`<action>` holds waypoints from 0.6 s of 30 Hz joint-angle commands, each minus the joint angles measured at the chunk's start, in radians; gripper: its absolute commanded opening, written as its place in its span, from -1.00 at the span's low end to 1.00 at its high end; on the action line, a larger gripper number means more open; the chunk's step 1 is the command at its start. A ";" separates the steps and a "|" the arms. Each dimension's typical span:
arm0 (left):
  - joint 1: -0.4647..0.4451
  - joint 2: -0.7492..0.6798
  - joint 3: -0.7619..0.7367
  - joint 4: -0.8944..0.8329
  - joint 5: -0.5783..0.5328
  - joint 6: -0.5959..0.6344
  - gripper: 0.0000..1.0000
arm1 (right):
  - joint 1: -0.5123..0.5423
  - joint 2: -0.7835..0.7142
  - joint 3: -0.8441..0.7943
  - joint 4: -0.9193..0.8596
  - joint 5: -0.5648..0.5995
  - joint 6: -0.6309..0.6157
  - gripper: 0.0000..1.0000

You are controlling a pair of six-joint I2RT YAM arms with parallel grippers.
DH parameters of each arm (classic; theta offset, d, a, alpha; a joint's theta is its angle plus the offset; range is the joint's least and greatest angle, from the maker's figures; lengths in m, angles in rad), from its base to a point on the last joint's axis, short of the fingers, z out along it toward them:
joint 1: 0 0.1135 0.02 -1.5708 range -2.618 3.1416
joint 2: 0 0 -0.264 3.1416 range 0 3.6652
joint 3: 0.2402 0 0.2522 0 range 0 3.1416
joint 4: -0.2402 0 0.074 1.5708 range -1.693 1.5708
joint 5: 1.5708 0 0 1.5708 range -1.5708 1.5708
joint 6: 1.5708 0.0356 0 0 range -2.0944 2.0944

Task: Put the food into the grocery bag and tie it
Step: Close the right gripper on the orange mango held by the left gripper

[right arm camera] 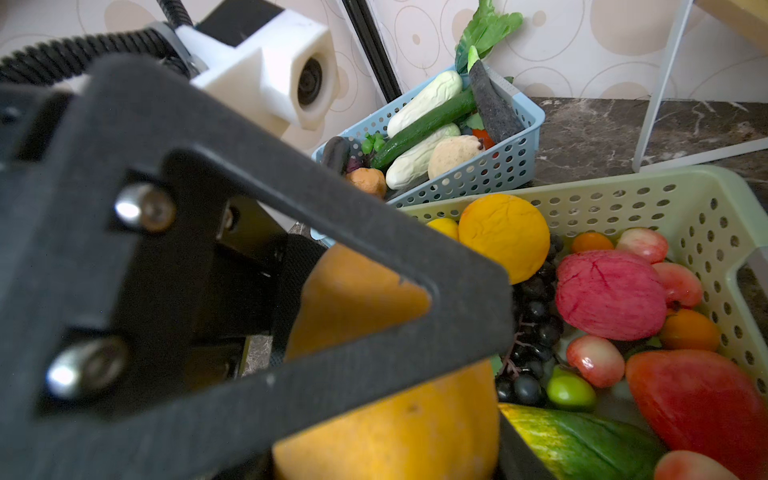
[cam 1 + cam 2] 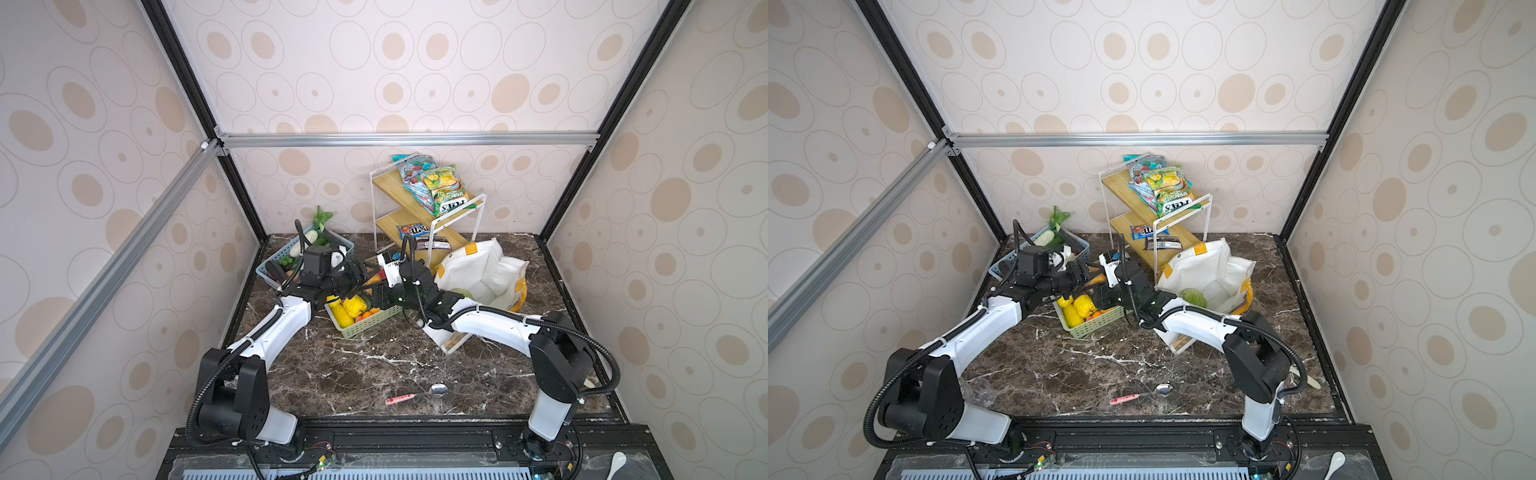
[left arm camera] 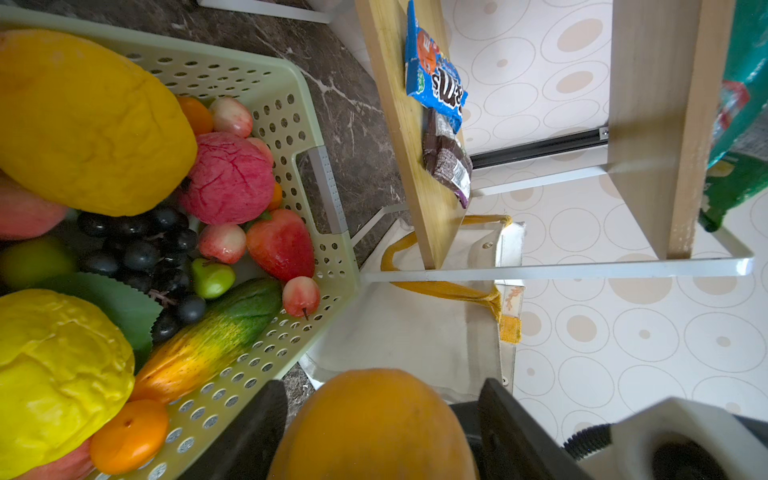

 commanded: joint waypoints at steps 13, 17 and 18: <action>0.012 0.000 0.084 -0.064 -0.072 0.055 0.77 | 0.004 -0.042 -0.022 0.002 -0.014 0.009 0.11; 0.030 0.003 0.095 -0.071 -0.074 0.061 0.76 | 0.005 -0.061 -0.027 -0.024 -0.009 0.007 0.10; 0.035 0.003 0.100 -0.076 -0.079 0.066 0.76 | 0.004 -0.068 -0.029 -0.027 -0.009 0.007 0.10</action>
